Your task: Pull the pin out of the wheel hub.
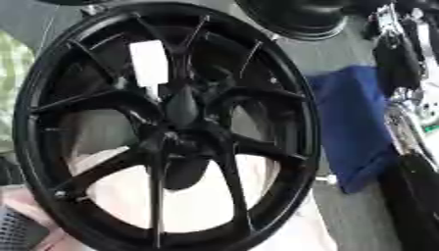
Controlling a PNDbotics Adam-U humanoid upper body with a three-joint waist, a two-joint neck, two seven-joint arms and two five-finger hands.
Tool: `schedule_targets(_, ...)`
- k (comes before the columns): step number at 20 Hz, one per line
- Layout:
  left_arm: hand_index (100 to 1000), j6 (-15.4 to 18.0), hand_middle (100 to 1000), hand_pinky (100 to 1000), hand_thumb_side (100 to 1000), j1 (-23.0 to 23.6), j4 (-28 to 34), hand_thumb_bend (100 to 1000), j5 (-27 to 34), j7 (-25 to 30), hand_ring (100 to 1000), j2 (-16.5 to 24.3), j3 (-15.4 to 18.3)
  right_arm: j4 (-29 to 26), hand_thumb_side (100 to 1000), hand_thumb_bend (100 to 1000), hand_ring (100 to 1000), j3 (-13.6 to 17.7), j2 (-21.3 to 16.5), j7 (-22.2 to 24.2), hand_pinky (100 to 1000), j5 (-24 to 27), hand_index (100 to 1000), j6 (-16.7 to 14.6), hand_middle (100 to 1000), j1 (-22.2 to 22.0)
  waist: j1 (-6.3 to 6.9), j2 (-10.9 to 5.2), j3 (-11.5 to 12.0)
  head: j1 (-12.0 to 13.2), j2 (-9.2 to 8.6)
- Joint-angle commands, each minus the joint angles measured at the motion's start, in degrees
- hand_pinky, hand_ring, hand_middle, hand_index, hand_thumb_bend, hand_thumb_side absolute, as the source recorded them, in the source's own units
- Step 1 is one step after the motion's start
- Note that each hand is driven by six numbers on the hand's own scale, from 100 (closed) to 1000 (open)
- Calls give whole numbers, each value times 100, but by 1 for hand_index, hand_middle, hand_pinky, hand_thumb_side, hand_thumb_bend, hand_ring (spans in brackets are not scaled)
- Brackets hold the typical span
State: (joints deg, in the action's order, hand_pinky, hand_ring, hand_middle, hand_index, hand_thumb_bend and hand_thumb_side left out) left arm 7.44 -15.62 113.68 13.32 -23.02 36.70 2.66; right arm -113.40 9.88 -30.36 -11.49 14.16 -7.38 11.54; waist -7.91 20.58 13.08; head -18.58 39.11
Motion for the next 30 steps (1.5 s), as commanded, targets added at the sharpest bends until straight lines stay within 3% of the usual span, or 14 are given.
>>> schedule_targets(1, 802, 11, 547, 780, 670, -17, 91, 396, -63, -27, 534, 75, 26, -119, 589, 100, 687, 80, -72, -27, 965, -43, 770, -7, 638, 11, 30, -63, 6, -13, -92)
schedule_targets(7, 801, 1, 545, 788, 669, -13, 91, 395, -127, -26, 533, 104, 20, -119, 592, 100, 687, 74, -67, -20, 966, -60, 770, 7, 638, -15, 36, -75, 28, -43, -81)
schedule_targets(9, 801, -9, 544, 789, 674, -6, 91, 427, -145, -3, 532, 138, 2, -119, 595, 100, 688, 72, -60, -15, 966, -68, 770, 21, 638, -43, 48, -97, 31, -79, -43)
schedule_targets(10, 802, -17, 544, 792, 668, 3, 91, 394, -157, 16, 532, 163, -11, -119, 595, 100, 688, 72, -57, -12, 966, -74, 770, 29, 639, -65, 58, -115, 26, -102, -13)
schedule_targets(18, 804, -100, 543, 797, 674, 73, 91, 391, -259, 240, 529, 395, -109, -119, 603, 100, 689, 95, 12, 43, 967, -158, 771, 50, 640, -275, 113, -221, -137, -246, 221)
schedule_targets(23, 810, -194, 543, 798, 679, 84, 91, 382, -548, 533, 527, 928, -279, -119, 609, 100, 689, 106, 0, 49, 968, -229, 772, 62, 640, -383, 167, -228, -166, -458, 241)
schedule_targets(30, 818, -483, 578, 798, 694, -294, 91, 392, -1176, 1162, 563, 1952, -847, -119, 609, 100, 689, 104, -131, 56, 969, -291, 772, 82, 640, -515, 325, -331, -85, -600, 261)
